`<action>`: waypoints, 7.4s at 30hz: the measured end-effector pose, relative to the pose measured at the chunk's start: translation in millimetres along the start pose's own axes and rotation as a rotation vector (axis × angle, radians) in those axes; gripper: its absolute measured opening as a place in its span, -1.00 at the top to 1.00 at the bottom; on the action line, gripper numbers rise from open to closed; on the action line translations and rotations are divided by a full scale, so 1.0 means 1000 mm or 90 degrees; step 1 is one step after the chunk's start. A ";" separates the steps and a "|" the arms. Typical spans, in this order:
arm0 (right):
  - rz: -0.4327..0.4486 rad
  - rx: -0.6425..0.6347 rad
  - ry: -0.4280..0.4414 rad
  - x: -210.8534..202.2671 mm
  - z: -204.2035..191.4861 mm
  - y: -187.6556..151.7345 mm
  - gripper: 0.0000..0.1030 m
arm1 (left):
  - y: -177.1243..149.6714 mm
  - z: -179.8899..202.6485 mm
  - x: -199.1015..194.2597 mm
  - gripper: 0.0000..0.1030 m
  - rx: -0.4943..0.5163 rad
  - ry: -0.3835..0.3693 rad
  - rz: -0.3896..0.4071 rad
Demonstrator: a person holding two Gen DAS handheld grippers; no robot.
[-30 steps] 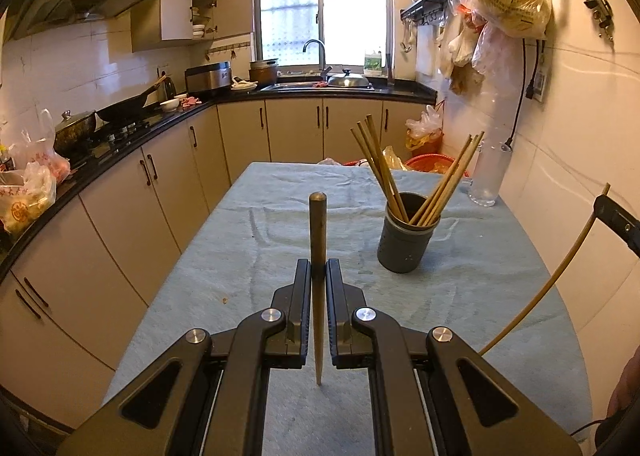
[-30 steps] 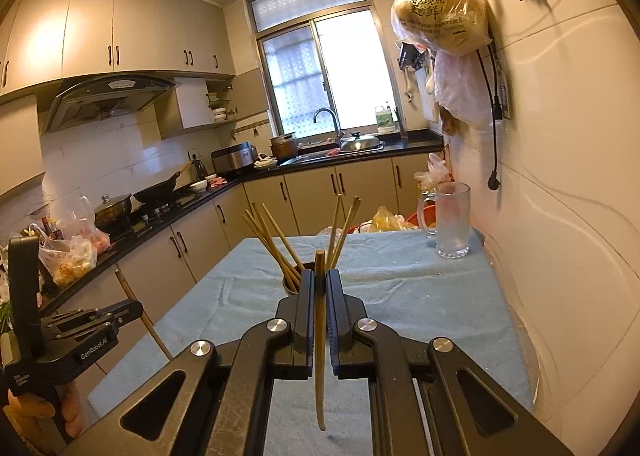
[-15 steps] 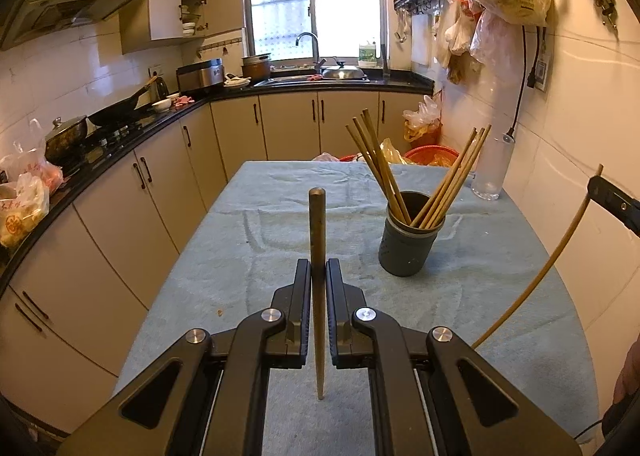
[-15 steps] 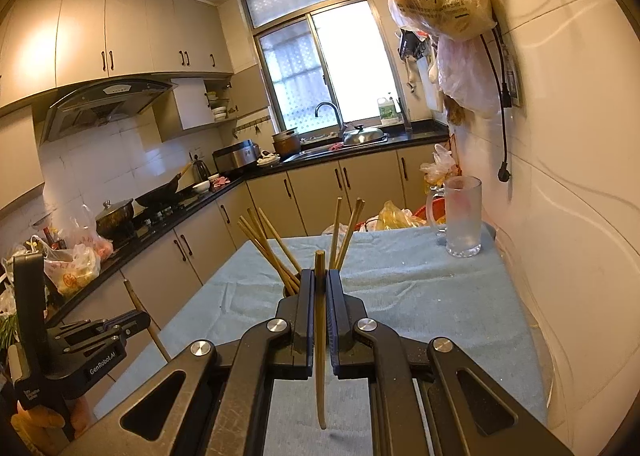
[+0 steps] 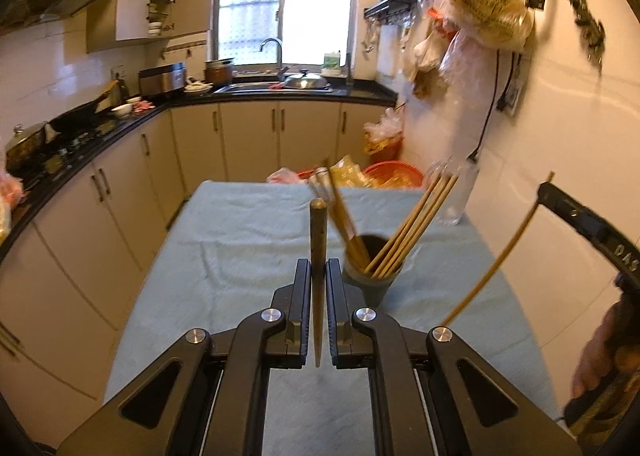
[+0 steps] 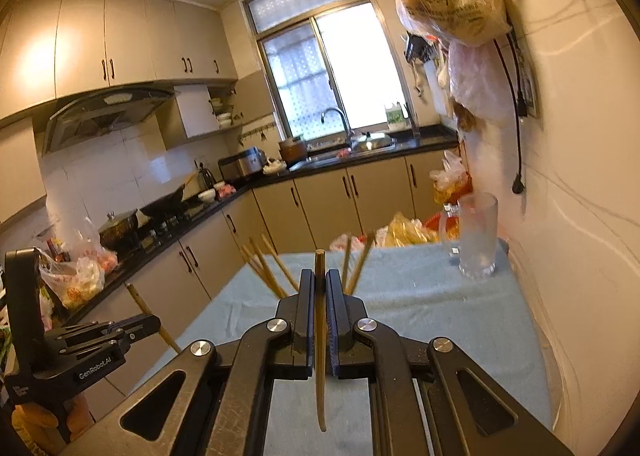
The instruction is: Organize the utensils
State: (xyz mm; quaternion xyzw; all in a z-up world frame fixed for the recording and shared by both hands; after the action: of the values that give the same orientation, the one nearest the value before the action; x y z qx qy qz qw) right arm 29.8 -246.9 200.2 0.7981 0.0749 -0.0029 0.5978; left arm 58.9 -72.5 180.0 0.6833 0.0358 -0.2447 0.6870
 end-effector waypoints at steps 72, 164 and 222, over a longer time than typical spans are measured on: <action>-0.037 0.018 -0.019 0.108 0.021 -0.052 0.88 | 0.004 0.037 0.107 0.86 0.056 0.010 0.051; -0.040 0.001 -0.014 0.113 0.015 -0.051 0.87 | -0.025 0.008 0.135 0.95 0.006 0.040 -0.001; -0.022 -0.031 -0.176 -0.132 0.004 -0.097 -0.58 | -0.125 0.017 -0.100 -1.00 -0.016 0.109 0.051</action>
State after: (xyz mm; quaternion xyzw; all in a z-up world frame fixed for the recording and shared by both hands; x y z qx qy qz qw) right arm -112.4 -239.6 118.9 0.7739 0.0057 -0.1213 0.6215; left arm -82.1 -53.3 104.4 0.6941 0.0696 -0.1573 0.6990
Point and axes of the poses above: each gripper's, at about its wrist camera, not at the fingertips, and x roughly the way its jaws point, z to its right, y to its top, the point moved 10 cm from there along x, roughly the way its jaws point, and after that the axes turned 13 degrees about z, right-handed, at the moved point
